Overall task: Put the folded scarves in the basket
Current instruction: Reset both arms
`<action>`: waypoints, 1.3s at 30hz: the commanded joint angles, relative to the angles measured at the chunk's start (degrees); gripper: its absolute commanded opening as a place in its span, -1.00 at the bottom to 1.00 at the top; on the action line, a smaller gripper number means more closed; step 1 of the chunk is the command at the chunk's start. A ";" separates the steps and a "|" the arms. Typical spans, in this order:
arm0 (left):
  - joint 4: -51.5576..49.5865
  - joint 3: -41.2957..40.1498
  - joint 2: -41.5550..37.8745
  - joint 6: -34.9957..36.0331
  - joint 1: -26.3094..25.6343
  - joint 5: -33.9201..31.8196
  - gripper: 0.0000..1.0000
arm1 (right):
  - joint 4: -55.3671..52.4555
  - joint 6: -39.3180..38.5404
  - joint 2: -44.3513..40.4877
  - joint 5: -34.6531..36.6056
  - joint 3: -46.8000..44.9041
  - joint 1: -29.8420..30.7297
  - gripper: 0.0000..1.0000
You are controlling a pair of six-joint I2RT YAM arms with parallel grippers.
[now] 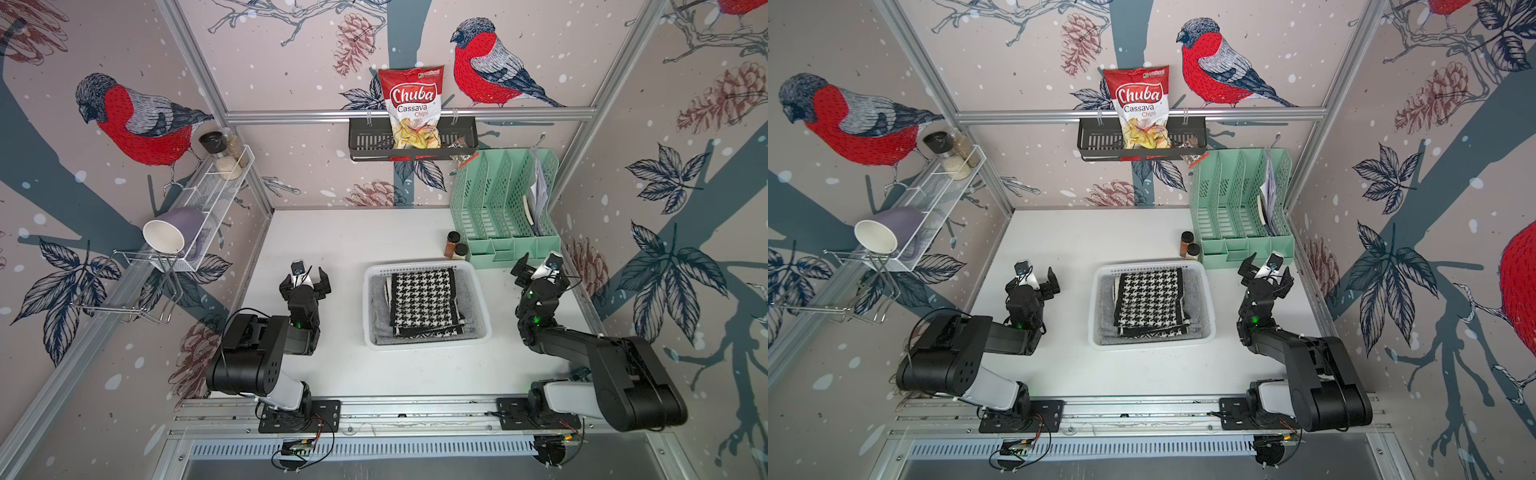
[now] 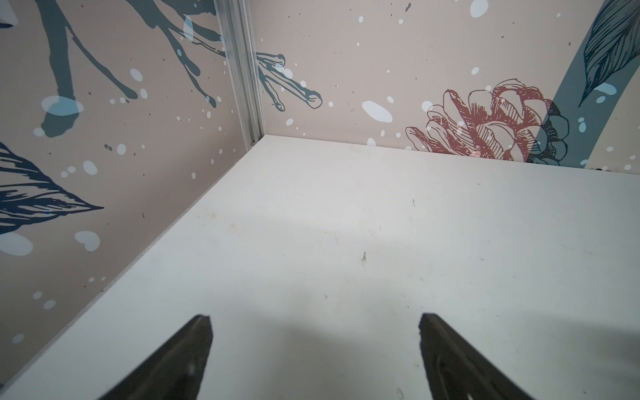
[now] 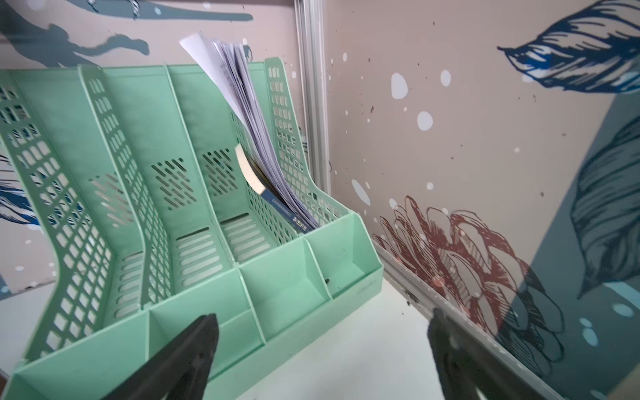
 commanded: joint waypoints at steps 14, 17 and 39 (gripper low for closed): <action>2.98 0.02 -0.23 0.43 0.14 0.02 0.94 | -3.39 5.28 -5.65 -5.84 -3.66 -3.86 1.00; 2.91 0.05 -0.23 0.34 0.14 0.05 0.93 | 6.28 5.04 0.22 -4.44 -7.60 -3.37 1.00; 2.91 0.06 -0.23 0.34 0.14 0.11 0.94 | 8.17 4.85 9.45 -11.55 -4.17 -5.25 1.00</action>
